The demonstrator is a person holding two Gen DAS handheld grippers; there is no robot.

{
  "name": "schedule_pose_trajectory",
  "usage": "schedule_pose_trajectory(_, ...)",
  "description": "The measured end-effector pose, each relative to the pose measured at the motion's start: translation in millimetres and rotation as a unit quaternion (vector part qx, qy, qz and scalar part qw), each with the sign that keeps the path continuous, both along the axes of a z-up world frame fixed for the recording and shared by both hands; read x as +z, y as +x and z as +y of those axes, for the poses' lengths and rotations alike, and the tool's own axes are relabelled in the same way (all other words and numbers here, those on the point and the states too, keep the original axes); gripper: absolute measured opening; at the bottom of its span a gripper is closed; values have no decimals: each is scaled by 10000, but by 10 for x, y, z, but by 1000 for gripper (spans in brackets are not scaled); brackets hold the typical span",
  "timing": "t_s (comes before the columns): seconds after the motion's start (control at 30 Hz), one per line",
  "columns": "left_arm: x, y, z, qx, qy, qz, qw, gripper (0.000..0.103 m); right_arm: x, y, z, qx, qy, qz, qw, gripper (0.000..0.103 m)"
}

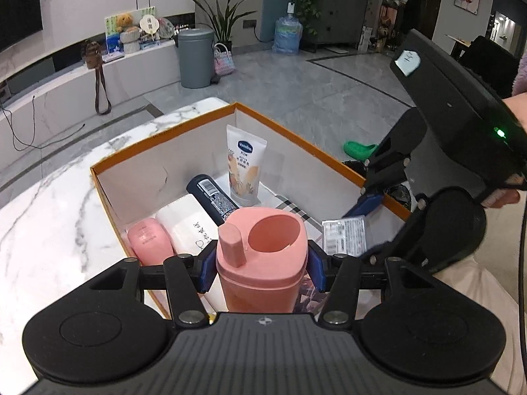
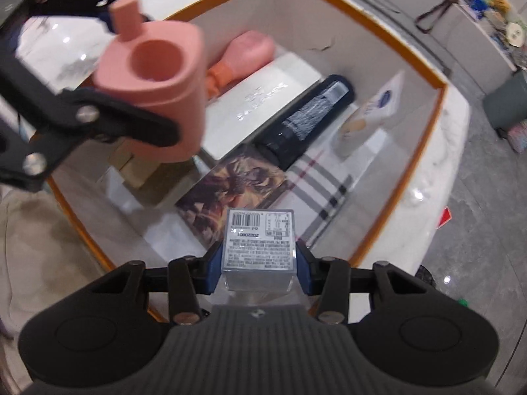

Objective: Organize rigid objects
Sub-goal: 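Lower the pink cup and clear cube box into the orange box and release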

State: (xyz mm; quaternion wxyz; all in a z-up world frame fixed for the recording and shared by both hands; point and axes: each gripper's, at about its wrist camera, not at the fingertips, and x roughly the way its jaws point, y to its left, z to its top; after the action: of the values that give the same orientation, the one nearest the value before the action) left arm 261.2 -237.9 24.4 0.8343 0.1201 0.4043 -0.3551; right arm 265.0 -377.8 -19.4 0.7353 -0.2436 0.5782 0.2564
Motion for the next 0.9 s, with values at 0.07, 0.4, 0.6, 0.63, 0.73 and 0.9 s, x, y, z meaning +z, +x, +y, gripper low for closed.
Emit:
schedule_pose_trajectory(0.07,-11,5,-10,19,-9,16,10000,62,-9,18,-5,-3,-8,75,10000,45)
schedule_pose_trajectory(0.4,-42,-43,-68,-76,-21,128,9999,62,40,21,16,110,-144,180,9997,48)
schedule_pose_trajectory(0.6,-24,-60,-45,-67,-14,204,9998,62,77,25,-34,44,-143,159,9998,42)
schedule_pose_trajectory(0.63,-22,-61,-42,-68,-15,211,9998,62,79,33,-43,29,-121,158,9998,38)
schedule_pose_trajectory(0.73,-24,-64,-55,-69,15,207,9998,62,85,62,-50,-7,49,93,9999,31)
schedule_pose_trajectory(0.9,-23,-75,-56,-86,29,211,9997,62,-14,131,15,21,80,39,10000,30)
